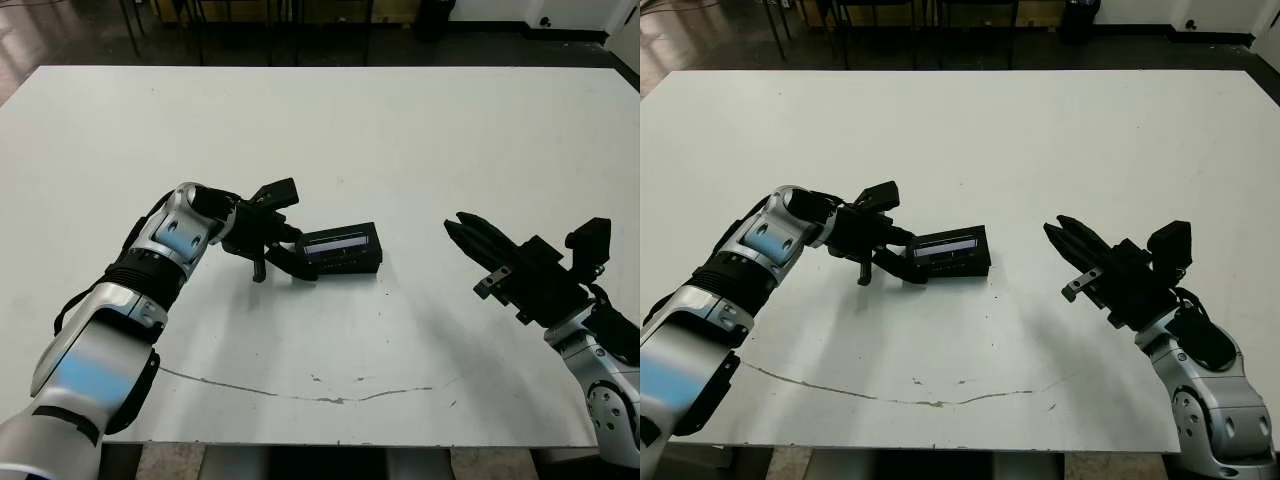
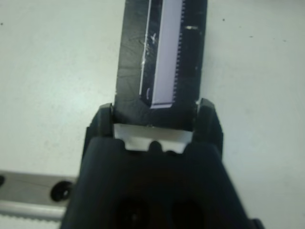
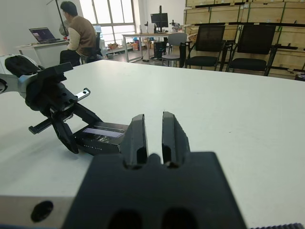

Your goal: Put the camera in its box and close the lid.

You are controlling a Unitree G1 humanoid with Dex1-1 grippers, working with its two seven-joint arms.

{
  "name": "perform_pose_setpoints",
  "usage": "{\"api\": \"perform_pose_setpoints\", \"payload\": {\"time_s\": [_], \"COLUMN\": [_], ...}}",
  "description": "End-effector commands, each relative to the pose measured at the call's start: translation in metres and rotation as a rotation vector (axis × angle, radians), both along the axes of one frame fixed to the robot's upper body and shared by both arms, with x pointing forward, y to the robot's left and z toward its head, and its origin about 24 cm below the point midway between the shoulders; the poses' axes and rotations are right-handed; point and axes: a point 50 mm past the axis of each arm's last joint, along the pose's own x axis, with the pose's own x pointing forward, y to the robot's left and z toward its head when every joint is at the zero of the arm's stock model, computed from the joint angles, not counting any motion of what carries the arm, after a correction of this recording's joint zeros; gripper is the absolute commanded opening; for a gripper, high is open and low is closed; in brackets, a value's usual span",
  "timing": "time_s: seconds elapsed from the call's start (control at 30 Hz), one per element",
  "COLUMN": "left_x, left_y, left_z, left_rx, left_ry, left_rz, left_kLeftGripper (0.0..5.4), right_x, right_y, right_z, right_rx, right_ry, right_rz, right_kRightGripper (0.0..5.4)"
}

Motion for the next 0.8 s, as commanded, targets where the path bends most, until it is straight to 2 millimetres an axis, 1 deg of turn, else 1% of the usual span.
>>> {"api": "perform_pose_setpoints", "payload": {"time_s": [0.03,0.23,0.47,0.6,0.7,0.8], "left_x": [-0.004,-0.007,-0.010,-0.010,-0.012,-0.013], "left_y": [-0.028,-0.030,-0.030,-0.030,-0.026,-0.018], "left_z": [-0.005,-0.006,-0.005,-0.004,-0.003,-0.006], "left_rx": [-0.019,-0.012,0.047,0.085,0.141,0.172], "left_ry": [-0.008,0.007,-0.019,-0.045,-0.090,-0.124], "left_rz": [-0.066,-0.089,-0.128,-0.119,-0.153,-0.174], "left_kLeftGripper": [0.76,0.76,0.76,0.76,1.34,2.03], "right_x": [-0.001,-0.002,-0.001,-0.001,0.000,-0.001], "right_y": [-0.003,-0.003,-0.002,-0.001,0.000,0.000], "right_z": [-0.005,-0.005,-0.004,-0.003,-0.004,-0.004], "right_rx": [0.002,0.005,-0.006,-0.011,-0.003,-0.006], "right_ry": [0.017,0.027,0.021,0.018,0.015,0.015], "right_rz": [-0.011,-0.019,-0.014,-0.020,-0.012,-0.017], "right_kRightGripper": [0.00,0.00,0.00,0.00,0.00,0.00]}}
